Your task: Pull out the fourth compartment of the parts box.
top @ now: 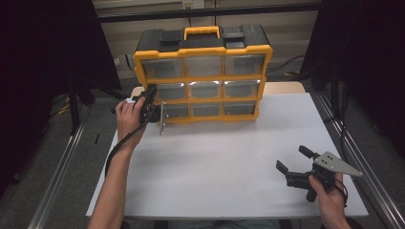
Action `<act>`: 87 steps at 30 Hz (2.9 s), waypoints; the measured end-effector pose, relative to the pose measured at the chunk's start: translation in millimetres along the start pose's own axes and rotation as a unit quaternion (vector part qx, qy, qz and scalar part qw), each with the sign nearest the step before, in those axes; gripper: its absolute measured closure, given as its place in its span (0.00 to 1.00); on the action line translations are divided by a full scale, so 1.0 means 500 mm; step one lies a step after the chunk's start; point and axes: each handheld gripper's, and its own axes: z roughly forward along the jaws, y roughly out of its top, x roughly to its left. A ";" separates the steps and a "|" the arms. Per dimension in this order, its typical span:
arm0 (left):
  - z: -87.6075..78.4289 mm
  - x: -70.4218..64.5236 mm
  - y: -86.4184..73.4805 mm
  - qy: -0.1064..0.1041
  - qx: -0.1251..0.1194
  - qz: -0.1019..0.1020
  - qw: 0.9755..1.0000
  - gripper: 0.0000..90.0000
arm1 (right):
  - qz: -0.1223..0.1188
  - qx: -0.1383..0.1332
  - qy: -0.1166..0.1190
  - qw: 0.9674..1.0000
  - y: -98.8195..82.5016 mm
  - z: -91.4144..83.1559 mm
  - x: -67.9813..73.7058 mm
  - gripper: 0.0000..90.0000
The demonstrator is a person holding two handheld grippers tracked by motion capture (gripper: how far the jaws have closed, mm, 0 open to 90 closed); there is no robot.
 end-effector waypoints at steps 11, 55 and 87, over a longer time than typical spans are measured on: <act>-0.005 0.003 -0.004 0.000 -0.007 -0.013 1.000 0.88 | -0.001 -0.005 0.000 1.000 0.000 0.000 0.001 0.00; -0.031 0.000 -0.003 0.015 -0.018 0.006 1.000 0.89 | -0.006 -0.006 0.005 1.000 0.002 0.002 0.003 0.00; -0.046 -0.004 -0.003 0.024 -0.032 0.006 0.999 0.89 | -0.014 -0.007 0.011 1.000 0.002 0.003 0.004 0.00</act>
